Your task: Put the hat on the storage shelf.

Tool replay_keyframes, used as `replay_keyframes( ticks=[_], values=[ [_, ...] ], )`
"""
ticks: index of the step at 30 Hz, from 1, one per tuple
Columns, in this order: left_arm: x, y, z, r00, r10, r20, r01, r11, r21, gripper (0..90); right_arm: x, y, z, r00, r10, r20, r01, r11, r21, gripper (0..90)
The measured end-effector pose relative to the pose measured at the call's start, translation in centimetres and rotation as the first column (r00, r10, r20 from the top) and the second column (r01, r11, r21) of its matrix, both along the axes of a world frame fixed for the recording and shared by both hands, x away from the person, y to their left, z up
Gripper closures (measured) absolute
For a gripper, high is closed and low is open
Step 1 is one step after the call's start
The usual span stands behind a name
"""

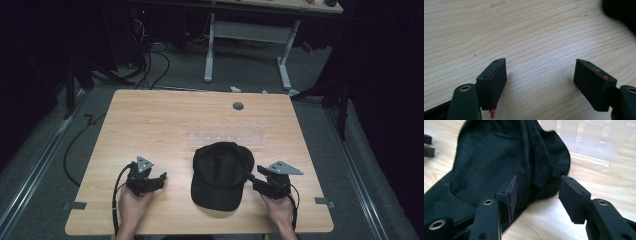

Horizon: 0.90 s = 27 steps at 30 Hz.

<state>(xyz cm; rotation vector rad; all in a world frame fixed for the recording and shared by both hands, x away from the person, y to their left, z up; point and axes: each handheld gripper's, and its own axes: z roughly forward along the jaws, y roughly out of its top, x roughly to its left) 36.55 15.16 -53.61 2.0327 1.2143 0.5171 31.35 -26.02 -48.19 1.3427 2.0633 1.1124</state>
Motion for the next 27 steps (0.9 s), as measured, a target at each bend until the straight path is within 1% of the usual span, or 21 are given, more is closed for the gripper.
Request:
replay_keyframes(
  ticks=[3,4,6,8,9,10,11,14,19,20,21,25,26,27],
  values=[
    [0.0,0.0,0.0,1.0000,-0.001,0.001,0.001,1.0000,0.001,26.7,0.3,0.3,0.4,1.0000,0.007,0.004,-0.007,1.0000,-0.003,51.0],
    [0.0,0.0,0.0,1.0000,-0.002,-0.001,0.002,1.0000,0.001,26.7,0.7,0.6,0.7,0.9999,0.013,0.008,-0.013,0.9998,-0.014,51.6],
    [0.0,0.0,0.0,1.0000,-0.001,0.000,0.001,1.0000,0.000,26.7,1.1,0.9,0.8,0.9998,0.017,-0.003,-0.017,0.9997,-0.017,52.8],
    [0.0,0.0,0.0,1.0000,-0.001,0.000,0.001,1.0000,0.001,26.7,1.6,1.1,0.8,0.9996,0.029,-0.008,-0.029,0.9991,-0.031,54.5],
    [0.0,0.0,0.0,1.0000,-0.001,0.000,0.001,1.0000,0.000,26.7,1.8,1.3,0.9,0.9994,0.029,-0.020,-0.029,0.9992,-0.027,55.5],
    [0.0,0.0,0.0,1.0000,-0.001,0.000,0.001,1.0000,0.000,26.7,1.8,1.3,0.9,0.9994,0.029,-0.020,-0.029,0.9992,-0.027,55.5],
    [0.0,0.0,0.0,1.0000,-0.001,0.000,0.001,1.0000,0.000,26.7,2.2,1.5,0.8,0.9991,0.034,-0.025,-0.035,0.9987,-0.035,57.2],
    [0.0,0.0,0.0,1.0000,-0.001,0.000,0.001,1.0000,0.000,26.7,2.7,1.7,0.6,0.9987,0.031,-0.040,-0.032,0.9988,-0.037,60.3],
    [0.0,0.0,0.0,1.0000,-0.001,0.000,0.001,1.0000,0.000,26.7,3.3,1.8,0.1,0.9968,0.039,-0.070,-0.040,0.9989,-0.025,65.8],
    [0.0,0.0,0.0,1.0000,-0.001,0.000,0.001,1.0000,0.000,26.7,3.3,1.8,0.1,0.9968,0.039,-0.070,-0.040,0.9989,-0.025,65.8],
    [0.0,0.0,0.0,1.0000,-0.001,0.000,0.001,1.0000,0.000,26.7,3.5,1.9,-0.1,0.9960,0.043,-0.078,-0.045,0.9988,-0.021,68.0],
    [0.0,0.0,0.0,1.0000,-0.002,-0.001,0.002,1.0000,0.002,26.3,3.7,1.8,-0.2,0.9944,0.046,-0.095,-0.047,0.9988,-0.011,72.9],
    [0.0,0.0,0.0,1.0000,-0.002,-0.001,0.002,1.0000,0.002,26.1,3.7,1.8,-0.2,0.9944,0.046,-0.095,-0.047,0.9988,-0.011,72.9],
    [0.0,0.0,0.0,1.0000,-0.003,0.000,0.003,1.0000,0.001,26.1,3.8,1.7,-0.2,0.9935,0.049,-0.103,-0.050,0.9988,-0.002,74.9]
  ],
)
